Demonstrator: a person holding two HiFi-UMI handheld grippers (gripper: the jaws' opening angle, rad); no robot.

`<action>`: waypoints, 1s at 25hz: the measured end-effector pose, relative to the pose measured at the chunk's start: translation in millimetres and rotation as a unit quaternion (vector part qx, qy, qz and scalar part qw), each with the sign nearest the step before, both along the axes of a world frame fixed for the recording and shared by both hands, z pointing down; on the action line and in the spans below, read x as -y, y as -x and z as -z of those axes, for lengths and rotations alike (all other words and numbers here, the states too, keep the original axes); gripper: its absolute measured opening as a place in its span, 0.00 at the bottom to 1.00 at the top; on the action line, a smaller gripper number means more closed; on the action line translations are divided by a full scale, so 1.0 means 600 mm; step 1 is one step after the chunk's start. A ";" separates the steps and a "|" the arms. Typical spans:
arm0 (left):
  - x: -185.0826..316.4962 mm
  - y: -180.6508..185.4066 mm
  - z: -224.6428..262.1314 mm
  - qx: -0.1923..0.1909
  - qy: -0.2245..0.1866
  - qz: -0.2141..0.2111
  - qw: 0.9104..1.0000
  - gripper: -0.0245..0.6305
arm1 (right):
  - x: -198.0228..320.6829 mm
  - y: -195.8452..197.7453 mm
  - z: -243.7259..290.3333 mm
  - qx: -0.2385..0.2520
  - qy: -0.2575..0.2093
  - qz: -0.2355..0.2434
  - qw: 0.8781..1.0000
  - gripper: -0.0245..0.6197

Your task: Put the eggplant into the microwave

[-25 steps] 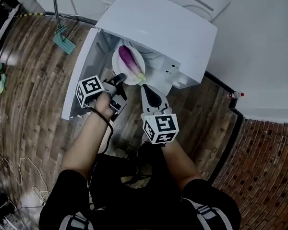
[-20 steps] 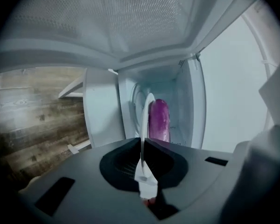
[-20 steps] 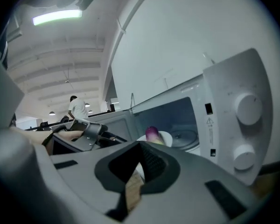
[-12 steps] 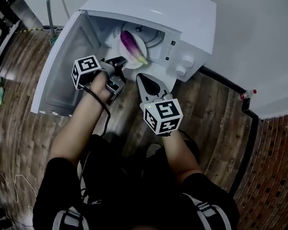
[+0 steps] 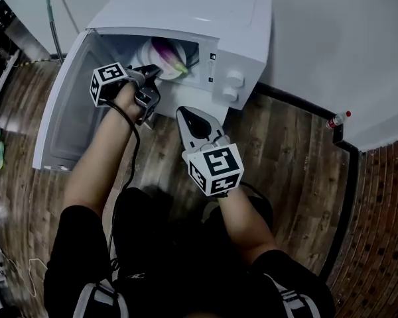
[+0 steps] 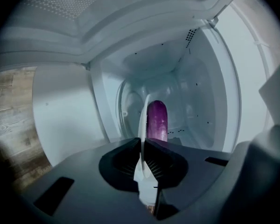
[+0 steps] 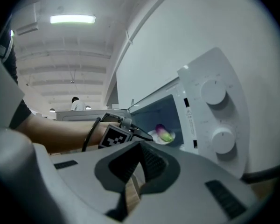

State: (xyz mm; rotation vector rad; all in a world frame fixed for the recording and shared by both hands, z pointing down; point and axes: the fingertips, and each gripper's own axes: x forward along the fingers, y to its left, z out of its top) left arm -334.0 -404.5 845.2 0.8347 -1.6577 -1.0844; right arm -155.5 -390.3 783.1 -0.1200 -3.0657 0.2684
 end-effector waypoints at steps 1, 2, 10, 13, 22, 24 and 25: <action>0.002 0.006 -0.003 -0.001 0.001 0.001 1.000 0.06 | 0.002 -0.004 -0.003 -0.002 0.000 -0.005 1.000 0.05; 0.004 0.011 -0.005 -0.006 -0.001 0.004 1.000 0.06 | 0.004 -0.007 -0.004 -0.004 0.001 -0.009 1.000 0.05; 0.031 0.049 -0.015 -0.007 0.000 0.017 1.000 0.08 | 0.003 -0.023 -0.002 -0.003 0.034 -0.013 0.999 0.05; 0.043 0.059 -0.011 0.027 0.036 -0.008 0.999 0.09 | 0.002 -0.022 -0.004 -0.004 0.031 -0.013 0.999 0.05; 0.028 0.095 -0.007 0.302 0.304 -0.107 0.897 0.20 | 0.001 -0.022 -0.021 -0.023 0.041 -0.009 0.999 0.05; 0.025 0.104 -0.003 0.357 0.345 -0.112 0.861 0.23 | -0.002 -0.021 -0.019 -0.022 0.041 -0.008 0.999 0.05; 0.023 0.109 -0.002 0.379 0.358 -0.111 0.846 0.24 | -0.005 -0.021 -0.018 -0.022 0.038 -0.007 0.999 0.05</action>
